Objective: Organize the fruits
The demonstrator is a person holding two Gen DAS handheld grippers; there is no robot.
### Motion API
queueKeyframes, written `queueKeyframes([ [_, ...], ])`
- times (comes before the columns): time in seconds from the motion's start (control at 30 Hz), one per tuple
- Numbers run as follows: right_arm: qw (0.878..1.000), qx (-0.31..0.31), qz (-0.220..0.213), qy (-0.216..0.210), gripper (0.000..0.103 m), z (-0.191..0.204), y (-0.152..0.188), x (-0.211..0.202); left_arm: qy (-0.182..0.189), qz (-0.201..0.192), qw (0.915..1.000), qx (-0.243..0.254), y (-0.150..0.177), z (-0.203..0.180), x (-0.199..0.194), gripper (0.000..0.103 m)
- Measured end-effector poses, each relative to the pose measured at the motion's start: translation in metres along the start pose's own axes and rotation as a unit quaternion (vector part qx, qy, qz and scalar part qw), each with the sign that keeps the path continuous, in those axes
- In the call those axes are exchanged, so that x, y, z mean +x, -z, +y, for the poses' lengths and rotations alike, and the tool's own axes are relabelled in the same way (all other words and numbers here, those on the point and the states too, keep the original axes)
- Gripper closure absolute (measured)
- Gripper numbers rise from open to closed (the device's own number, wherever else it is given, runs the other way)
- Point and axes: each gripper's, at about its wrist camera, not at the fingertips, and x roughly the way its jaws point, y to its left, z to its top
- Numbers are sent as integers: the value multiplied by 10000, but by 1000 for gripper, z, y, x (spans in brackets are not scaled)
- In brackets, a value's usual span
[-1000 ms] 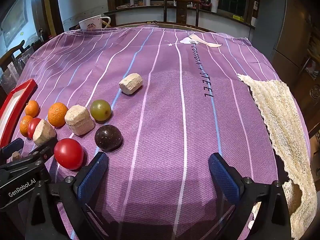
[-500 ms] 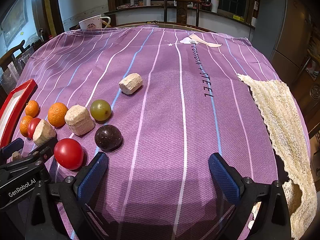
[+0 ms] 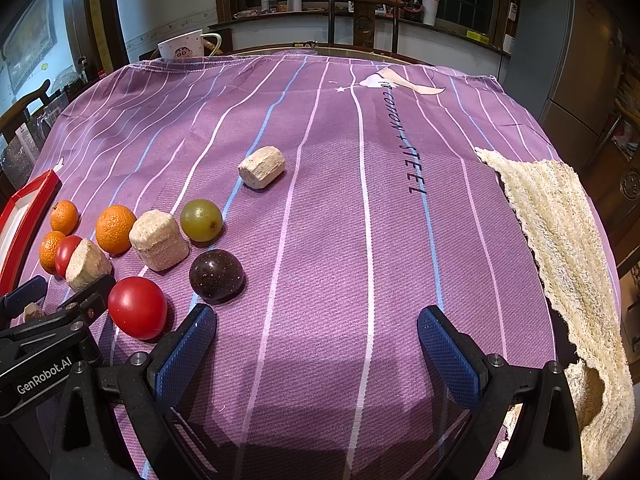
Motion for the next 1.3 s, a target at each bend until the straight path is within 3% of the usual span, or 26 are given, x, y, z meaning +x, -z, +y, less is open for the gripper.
queueKeyframes([
  [0.97,10000,-42,70,-26,0,-1,-1,0,-7,6,10000,16,3,1,-3,0],
  [1.17,9998,-66,168,-85,0,-1,-4,2,153,141,9996,200,5,5,-7,0],
  [1.23,9998,-79,165,-84,0,-1,-5,3,420,-12,9991,113,8,10,-16,0],
  [1.3,9997,-135,172,-114,0,-1,-3,2,477,-472,9977,-22,15,17,-39,0],
])
